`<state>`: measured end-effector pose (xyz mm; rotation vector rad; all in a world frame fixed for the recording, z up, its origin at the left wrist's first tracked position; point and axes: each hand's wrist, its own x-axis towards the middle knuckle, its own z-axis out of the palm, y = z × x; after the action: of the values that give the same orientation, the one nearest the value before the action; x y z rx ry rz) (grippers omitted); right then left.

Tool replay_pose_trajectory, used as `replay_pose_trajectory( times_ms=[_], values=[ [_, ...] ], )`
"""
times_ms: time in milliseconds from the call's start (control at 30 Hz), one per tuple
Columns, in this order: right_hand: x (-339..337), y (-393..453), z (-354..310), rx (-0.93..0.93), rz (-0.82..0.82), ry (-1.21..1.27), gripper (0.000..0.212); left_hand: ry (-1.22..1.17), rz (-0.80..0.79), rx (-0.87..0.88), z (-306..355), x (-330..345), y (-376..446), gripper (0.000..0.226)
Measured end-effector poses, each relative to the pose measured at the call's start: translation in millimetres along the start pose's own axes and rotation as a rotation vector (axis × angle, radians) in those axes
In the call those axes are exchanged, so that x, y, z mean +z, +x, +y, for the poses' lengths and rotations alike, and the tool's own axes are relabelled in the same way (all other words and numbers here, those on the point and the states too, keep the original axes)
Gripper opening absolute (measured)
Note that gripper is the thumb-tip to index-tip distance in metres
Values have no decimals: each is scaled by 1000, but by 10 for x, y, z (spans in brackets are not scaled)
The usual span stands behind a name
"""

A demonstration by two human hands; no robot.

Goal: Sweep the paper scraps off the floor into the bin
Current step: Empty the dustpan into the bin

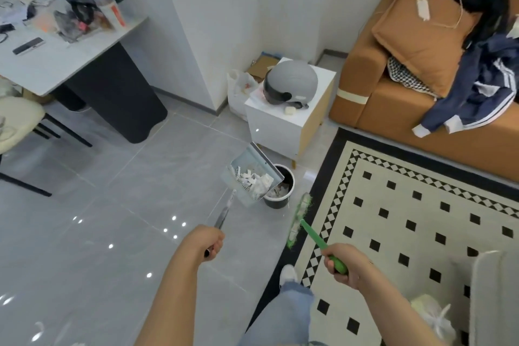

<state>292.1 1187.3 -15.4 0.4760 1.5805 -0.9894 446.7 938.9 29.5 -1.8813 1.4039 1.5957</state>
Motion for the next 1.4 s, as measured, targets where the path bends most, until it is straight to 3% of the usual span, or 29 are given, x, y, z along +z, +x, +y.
replay_pose_trajectory(
  times_ms=[333,467,633,833,1000,1200,1400],
  values=[
    [-463,401,-1118,-18,32,-194,12,139,144,31,731,269,260,16],
    [-702,654,-1563,-13,-10,-282,16,204,207,30,968,603,223,14],
    [-1085,924,-2073,-9,-90,-462,1,195,271,-19,1143,1017,86,14],
    [-1724,935,-2577,-20,-189,-686,11,248,377,-33,1321,1863,-186,3],
    [-2043,935,-2852,-15,-193,-752,4,290,425,-40,1432,2651,-341,26],
    [-2110,939,-2813,-9,-186,-836,8,155,381,-89,1329,2981,-324,30],
    [-2226,944,-2783,-8,-181,-872,6,-286,233,-139,1206,3230,-361,23]
  ],
)
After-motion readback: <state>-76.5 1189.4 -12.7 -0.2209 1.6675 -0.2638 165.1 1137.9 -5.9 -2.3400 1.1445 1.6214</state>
